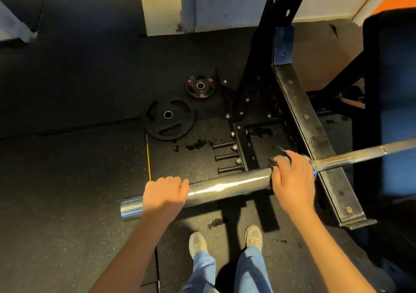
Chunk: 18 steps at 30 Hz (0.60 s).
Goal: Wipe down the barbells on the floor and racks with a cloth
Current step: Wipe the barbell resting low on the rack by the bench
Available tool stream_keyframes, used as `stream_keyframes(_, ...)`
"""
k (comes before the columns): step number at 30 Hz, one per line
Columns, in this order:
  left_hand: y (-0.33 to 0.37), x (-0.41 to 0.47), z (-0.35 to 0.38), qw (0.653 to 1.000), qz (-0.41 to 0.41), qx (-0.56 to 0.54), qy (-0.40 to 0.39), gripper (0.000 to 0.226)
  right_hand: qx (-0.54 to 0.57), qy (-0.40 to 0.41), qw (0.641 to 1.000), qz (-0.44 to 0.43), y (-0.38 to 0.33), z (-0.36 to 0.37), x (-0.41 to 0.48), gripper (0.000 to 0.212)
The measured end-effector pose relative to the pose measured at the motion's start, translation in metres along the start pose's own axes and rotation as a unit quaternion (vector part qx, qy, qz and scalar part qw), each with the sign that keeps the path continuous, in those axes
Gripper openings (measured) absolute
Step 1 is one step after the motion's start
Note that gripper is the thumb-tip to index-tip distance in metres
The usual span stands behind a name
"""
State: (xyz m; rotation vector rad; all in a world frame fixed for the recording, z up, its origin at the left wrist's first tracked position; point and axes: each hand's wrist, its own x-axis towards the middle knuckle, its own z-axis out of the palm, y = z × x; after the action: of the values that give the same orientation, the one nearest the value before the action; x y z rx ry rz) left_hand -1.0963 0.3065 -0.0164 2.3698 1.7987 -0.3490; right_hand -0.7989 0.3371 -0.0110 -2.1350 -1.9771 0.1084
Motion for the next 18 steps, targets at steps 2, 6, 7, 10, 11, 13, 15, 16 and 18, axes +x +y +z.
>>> stream_keyframes(2, 0.003, -0.004, 0.000, 1.000, -0.014, -0.004, 0.008, 0.046, 0.016, 0.038, 0.998, 0.053, -0.017, 0.006, -0.011, 0.020)
stream_keyframes(6, 0.025, -0.009, -0.005, 0.996, -0.078, 0.013, -0.035, 0.036, 0.142, -0.001, 0.986, -0.082, -0.072, 0.016, -0.044, 0.021)
stream_keyframes(7, 0.029, -0.011, -0.010, 0.995, -0.091, 0.025, -0.041, 0.023, 0.151, -0.018, 0.979, -0.138, -0.068, 0.015, -0.046, 0.023)
stream_keyframes(10, 0.033, -0.015, -0.010, 0.992, -0.113, 0.047, -0.031, 0.014, 0.111, -0.013, 0.981, -0.156, -0.030, 0.010, -0.032, 0.022)
stream_keyframes(11, 0.034, -0.017, -0.008, 0.992, -0.113, 0.043, -0.026, 0.014, 0.088, 0.006, 0.990, -0.113, -0.017, 0.008, -0.026, 0.020)
stream_keyframes(13, 0.033, -0.020, 0.000, 0.991, -0.135, 0.007, -0.004, 0.019, 0.069, 0.040, 0.997, -0.023, -0.011, 0.010, -0.025, 0.020)
stream_keyframes(15, 0.033, -0.022, 0.008, 0.990, -0.139, -0.016, 0.012, 0.039, 0.109, 0.026, 0.994, -0.013, -0.035, 0.016, -0.035, 0.027)
stream_keyframes(16, 0.033, -0.024, 0.009, 0.991, -0.133, -0.017, 0.020, 0.048, 0.138, -0.002, 0.990, -0.039, -0.049, 0.018, -0.043, 0.030)
stream_keyframes(18, 0.033, -0.028, 0.005, 0.991, -0.131, -0.039, 0.014, 0.056, 0.168, -0.054, 0.974, -0.142, -0.059, 0.021, -0.054, 0.028)
